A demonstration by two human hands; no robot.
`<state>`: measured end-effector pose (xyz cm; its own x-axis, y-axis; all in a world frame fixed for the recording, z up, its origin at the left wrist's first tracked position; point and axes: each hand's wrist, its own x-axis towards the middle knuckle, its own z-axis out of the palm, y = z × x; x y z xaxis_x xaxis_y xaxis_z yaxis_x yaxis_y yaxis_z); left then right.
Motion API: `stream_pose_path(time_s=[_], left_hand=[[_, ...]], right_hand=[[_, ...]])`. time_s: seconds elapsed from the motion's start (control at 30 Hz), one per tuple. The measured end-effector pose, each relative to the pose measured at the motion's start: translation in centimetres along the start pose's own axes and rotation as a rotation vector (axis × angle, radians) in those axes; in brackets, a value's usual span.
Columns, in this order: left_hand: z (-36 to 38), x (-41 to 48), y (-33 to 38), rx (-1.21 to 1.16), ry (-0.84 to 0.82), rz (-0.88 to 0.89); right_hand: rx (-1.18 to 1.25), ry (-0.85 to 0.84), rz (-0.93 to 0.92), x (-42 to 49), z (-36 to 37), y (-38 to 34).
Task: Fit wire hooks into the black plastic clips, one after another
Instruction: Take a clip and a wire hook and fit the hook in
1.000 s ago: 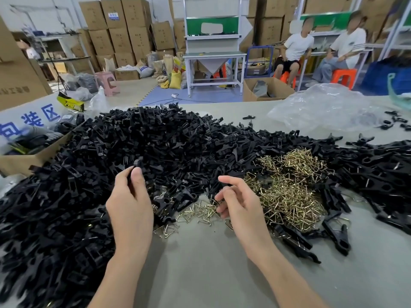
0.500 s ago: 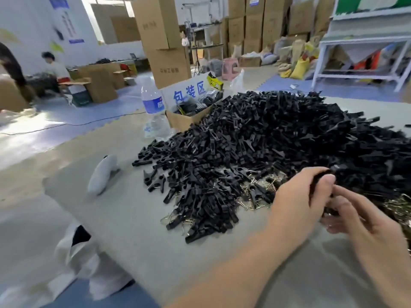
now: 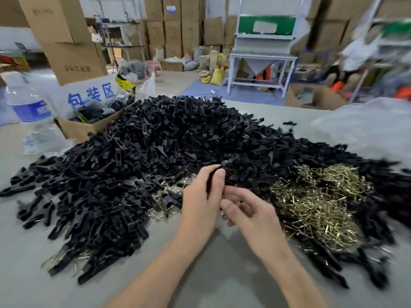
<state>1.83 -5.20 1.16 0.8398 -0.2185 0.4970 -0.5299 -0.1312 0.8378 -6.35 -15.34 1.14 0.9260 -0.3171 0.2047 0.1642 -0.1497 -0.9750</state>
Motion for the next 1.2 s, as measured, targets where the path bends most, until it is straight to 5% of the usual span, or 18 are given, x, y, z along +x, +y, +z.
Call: stream_pose_path(time_s=[0.63,1.2], left_hand=[[0.6,-0.5,0.7,-0.195,-0.138,-0.176],[0.6,-0.8,1.3,-0.188,-0.260,-0.204]], right_hand=[[0.263,0.247,0.059,0.7,-1.4,-0.5],[0.551,0.114,0.133,0.6,-1.6,0.8]])
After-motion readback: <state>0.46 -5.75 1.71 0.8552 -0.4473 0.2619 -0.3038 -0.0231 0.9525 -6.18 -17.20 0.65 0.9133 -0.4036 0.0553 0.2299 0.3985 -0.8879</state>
